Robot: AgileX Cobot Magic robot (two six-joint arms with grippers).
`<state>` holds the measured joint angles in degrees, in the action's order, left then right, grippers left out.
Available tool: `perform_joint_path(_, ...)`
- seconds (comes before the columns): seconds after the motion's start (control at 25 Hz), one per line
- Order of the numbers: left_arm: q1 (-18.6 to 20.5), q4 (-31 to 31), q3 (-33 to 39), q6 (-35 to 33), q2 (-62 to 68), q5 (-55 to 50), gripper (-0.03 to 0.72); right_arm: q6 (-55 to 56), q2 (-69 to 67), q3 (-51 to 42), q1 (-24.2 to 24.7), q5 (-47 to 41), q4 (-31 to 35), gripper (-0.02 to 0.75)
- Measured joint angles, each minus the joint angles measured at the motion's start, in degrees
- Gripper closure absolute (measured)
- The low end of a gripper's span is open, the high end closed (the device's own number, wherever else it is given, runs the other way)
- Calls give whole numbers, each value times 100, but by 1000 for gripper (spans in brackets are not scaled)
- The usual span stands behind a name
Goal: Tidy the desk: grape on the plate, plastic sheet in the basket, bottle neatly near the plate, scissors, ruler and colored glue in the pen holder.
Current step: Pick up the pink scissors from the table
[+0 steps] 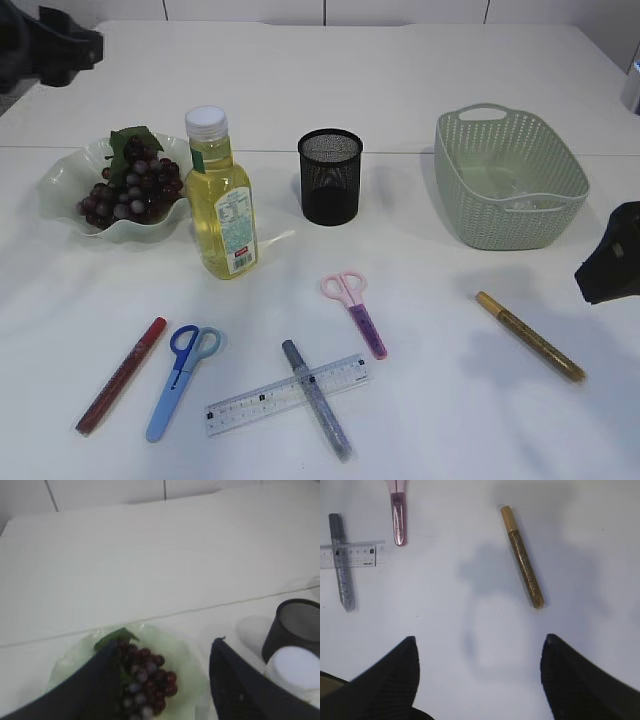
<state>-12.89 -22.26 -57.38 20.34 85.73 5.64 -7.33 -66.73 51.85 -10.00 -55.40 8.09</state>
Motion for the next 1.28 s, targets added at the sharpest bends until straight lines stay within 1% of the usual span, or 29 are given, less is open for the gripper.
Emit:
perform_joint_path(0.2, 0, 769, 0, 14, -583, -1827, 272, 0, 0, 0, 0, -96, 13, 155)
perform_joint_path(0.36, 0, 1370, 0, 14, -714, -3225, 272, 0, 0, 0, 0, -213, 24, 155)
perform_joint_path(0.44, 0, 1623, 0, -106, -718, -3860, 272, 0, 0, 0, 0, -275, 24, 155)
perform_joint_path(0.56, 0, 2034, 0, -618, -727, -4794, 272, 0, 0, 0, 0, -310, 24, 155)
perform_joint_path(0.68, 0, 2554, 0, -1505, -730, -5808, 272, 0, 0, 0, 0, -333, 24, 155)
perform_joint_path(0.76, 0, 2849, 0, -1763, -730, -6473, 272, 0, 0, 0, 0, -280, 51, 155)
perform_joint_path(0.88, 0, 3014, 0, -1889, -753, -6928, 272, 0, 0, 0, 0, -143, 223, 155)
perform_joint_path(1.28, 0, 3014, 0, -1923, -753, -6942, 272, 0, 0, 0, 0, 96, 841, 155)
